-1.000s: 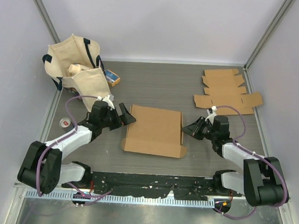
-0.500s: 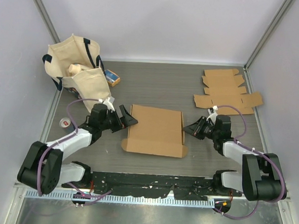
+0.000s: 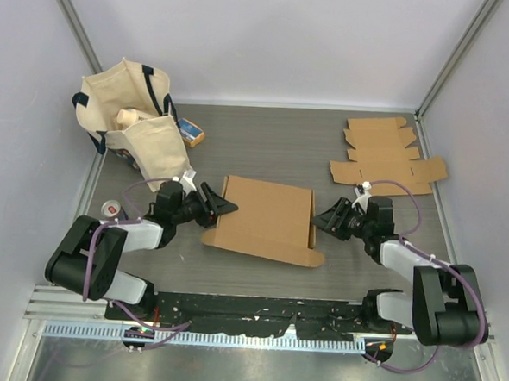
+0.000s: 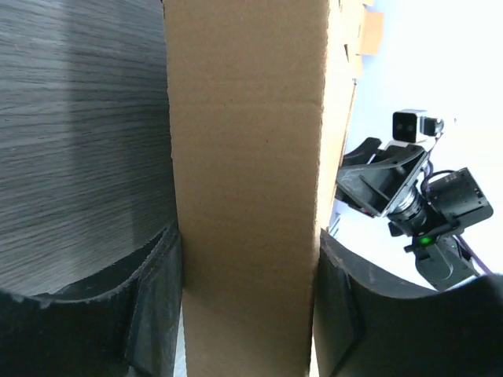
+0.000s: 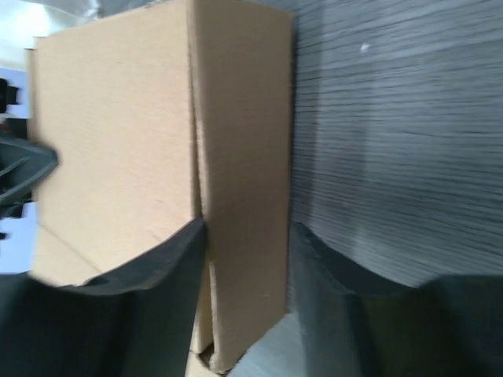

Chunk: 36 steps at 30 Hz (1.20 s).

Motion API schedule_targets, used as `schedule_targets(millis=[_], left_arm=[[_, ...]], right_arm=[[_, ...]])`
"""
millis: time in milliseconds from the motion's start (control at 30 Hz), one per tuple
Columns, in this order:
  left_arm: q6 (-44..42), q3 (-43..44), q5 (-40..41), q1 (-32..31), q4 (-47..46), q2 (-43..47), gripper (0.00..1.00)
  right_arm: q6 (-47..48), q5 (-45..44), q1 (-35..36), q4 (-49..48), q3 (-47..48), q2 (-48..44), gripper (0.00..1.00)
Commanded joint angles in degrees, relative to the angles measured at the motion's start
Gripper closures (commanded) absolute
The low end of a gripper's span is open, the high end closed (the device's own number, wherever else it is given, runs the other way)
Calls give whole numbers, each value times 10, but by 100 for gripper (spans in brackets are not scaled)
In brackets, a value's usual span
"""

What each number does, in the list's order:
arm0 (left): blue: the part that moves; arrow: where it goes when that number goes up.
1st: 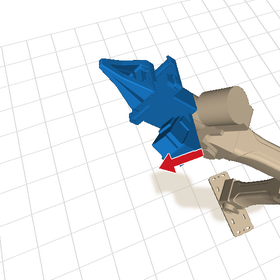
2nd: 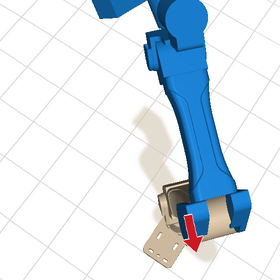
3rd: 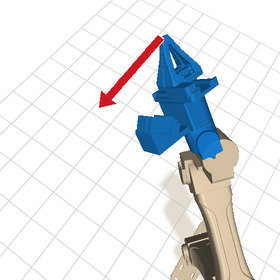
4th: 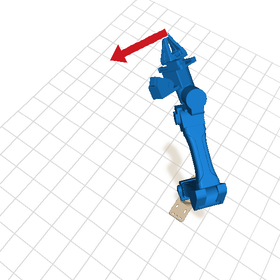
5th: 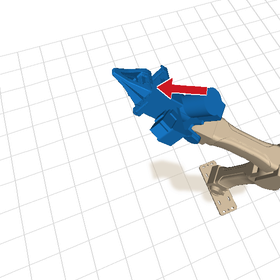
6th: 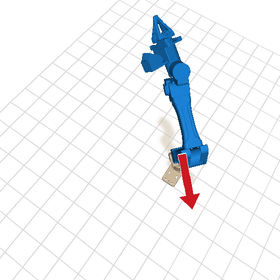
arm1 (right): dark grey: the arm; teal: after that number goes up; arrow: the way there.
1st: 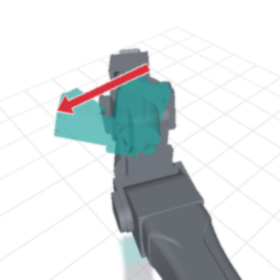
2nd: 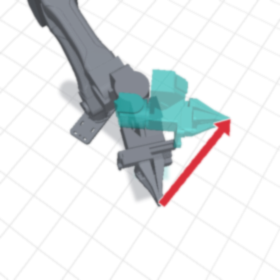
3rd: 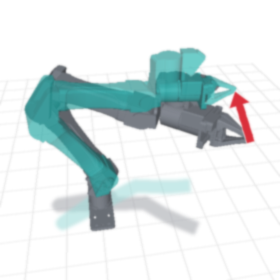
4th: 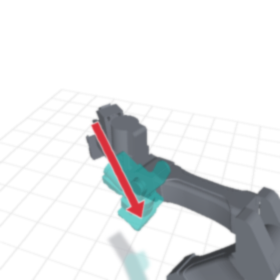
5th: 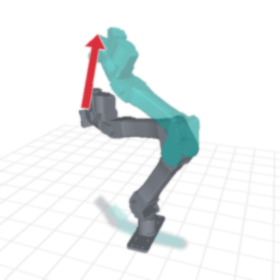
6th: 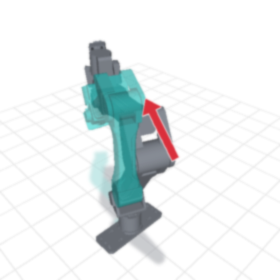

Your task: Fold the paper box

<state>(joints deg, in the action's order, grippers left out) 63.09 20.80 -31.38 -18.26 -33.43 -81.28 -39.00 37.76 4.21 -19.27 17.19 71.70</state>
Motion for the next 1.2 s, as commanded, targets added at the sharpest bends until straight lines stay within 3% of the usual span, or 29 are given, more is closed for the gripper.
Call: schedule_targets(millis=[0,67,233,367,400,533,633,733,767,900,1167], left_arm=[[50,20,-49,-4,-7,33,52],[48,51,-48,2,93,43,49],[84,91,-72,37,214,78,37],[89,113,-105,67,299,91,37],[90,115,-112,77,312,95,37],[102,117,-127,82,369,106,37],[126,107,-141,83,384,111,37],[168,80,-163,84,380,123,39],[172,76,-167,83,383,132,39],[175,67,-185,84,405,151,39],[202,57,-200,84,397,154,38]], right_arm=[[78,-97,25,176,51,-80,39],[101,-172,56,283,111,-134,28],[196,-363,179,411,280,-149,19],[324,-405,339,416,343,-139,16],[351,-417,432,413,349,-140,16],[489,-508,593,399,376,-117,11],[530,-509,653,429,409,-72,11],[580,-571,725,447,434,-25,11],[605,-630,738,442,433,-17,10],[651,-701,752,407,411,9,10],[676,-669,762,337,357,-2,10]])
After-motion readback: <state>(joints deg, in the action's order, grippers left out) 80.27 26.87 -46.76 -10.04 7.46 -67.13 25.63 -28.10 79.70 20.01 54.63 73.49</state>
